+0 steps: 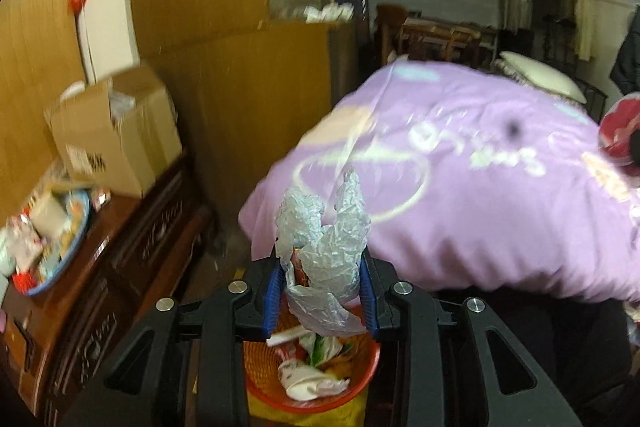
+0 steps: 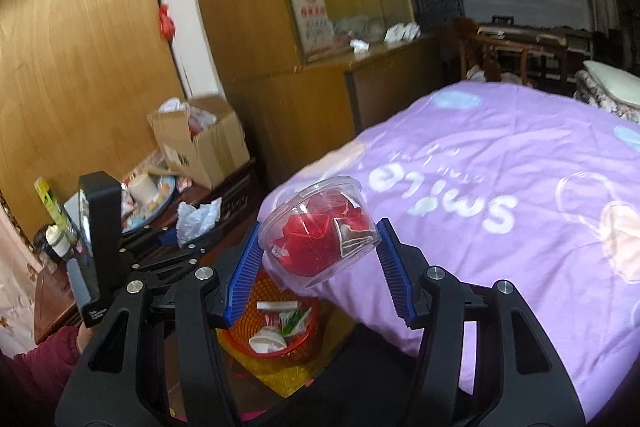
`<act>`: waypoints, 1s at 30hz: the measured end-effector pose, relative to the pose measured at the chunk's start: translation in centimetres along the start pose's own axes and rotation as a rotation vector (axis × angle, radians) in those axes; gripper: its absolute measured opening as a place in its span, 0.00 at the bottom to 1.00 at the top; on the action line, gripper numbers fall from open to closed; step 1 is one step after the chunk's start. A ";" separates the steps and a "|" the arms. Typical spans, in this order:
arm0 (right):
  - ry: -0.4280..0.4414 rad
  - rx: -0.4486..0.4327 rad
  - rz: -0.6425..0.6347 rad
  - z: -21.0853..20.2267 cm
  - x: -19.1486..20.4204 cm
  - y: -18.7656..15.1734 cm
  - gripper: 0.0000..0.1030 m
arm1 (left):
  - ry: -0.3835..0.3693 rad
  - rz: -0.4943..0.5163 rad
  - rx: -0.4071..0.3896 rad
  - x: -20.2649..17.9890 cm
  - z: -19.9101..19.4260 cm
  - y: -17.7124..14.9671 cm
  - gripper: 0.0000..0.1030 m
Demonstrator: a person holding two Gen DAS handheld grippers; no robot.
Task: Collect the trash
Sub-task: 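Carry the plastic bag and red cup with both tools over the wastebasket, then lower the plastic bag into the wastebasket and open the left tool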
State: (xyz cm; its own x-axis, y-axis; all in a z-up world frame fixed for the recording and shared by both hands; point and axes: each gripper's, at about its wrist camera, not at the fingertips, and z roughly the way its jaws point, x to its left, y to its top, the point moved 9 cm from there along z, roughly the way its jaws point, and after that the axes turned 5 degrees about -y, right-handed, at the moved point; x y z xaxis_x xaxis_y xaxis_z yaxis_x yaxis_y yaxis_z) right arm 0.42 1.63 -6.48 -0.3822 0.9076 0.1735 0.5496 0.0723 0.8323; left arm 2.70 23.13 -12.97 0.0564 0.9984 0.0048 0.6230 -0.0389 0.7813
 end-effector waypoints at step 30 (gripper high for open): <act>-0.008 0.205 -0.020 8.5 1.3 -3.6 0.55 | -0.035 -0.134 0.256 4.5 10.7 -9.7 0.49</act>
State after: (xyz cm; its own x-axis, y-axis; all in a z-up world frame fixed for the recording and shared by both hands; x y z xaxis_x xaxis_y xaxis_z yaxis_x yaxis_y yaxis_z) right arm 4.24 6.01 -13.73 -0.3893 0.9083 0.1531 0.6817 0.1723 0.7111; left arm 5.24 27.58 -27.20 -0.0155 0.9935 -0.1129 0.8033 0.0796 0.5902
